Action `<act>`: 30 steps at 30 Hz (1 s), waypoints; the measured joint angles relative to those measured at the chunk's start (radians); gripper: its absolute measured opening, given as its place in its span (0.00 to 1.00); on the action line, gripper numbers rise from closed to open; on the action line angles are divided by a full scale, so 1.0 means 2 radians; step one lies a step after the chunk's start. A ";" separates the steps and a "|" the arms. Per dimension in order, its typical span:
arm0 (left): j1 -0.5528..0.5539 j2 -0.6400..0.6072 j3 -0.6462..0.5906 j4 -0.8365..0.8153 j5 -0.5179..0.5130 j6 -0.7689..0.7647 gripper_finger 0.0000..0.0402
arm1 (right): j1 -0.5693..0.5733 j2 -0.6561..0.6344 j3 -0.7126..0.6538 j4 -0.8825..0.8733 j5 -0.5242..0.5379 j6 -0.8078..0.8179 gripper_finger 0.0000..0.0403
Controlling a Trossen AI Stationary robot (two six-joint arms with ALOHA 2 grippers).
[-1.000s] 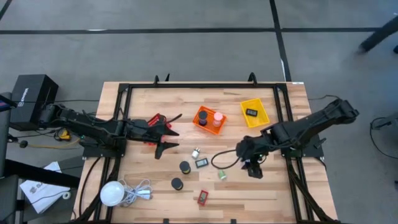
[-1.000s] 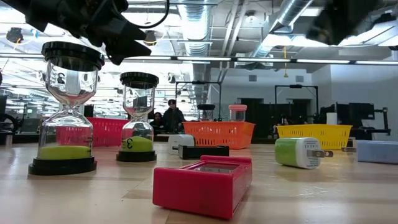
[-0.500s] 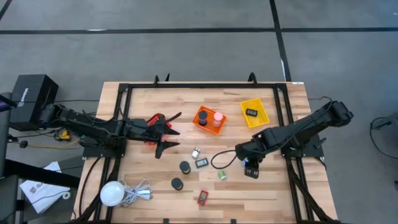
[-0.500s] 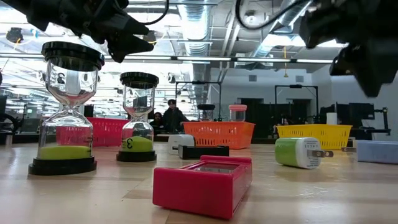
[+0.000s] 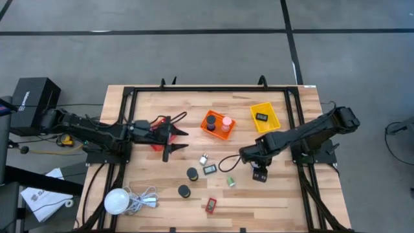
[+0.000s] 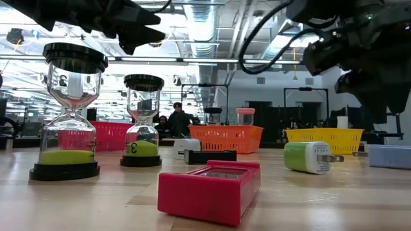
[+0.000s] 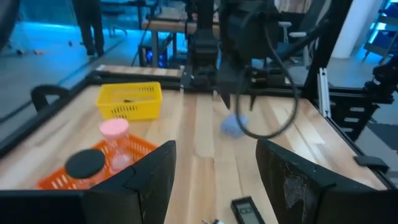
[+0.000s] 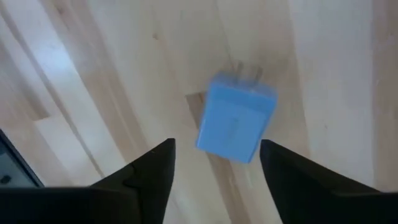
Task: Pick & Place Office items
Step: Put the black digital timer into the yellow basket
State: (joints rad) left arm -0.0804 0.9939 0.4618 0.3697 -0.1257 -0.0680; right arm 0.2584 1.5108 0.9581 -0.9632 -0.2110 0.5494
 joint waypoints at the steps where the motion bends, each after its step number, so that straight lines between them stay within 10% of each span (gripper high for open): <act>1: 0.003 0.000 0.000 0.003 0.000 0.005 0.54 | 0.000 -0.001 0.000 0.003 0.002 -0.005 0.59; 23: 0.031 0.000 0.000 0.022 0.000 0.019 0.54 | -0.028 0.143 0.000 0.492 0.080 -0.312 0.62; 30: 0.031 0.000 0.000 0.022 0.000 0.017 0.54 | -0.046 0.184 0.005 0.527 0.068 -0.327 0.62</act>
State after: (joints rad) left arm -0.0189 0.9939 0.4618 0.4137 -0.1253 -0.0334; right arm 0.1668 1.8785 0.9689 0.0899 -0.0752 -0.1051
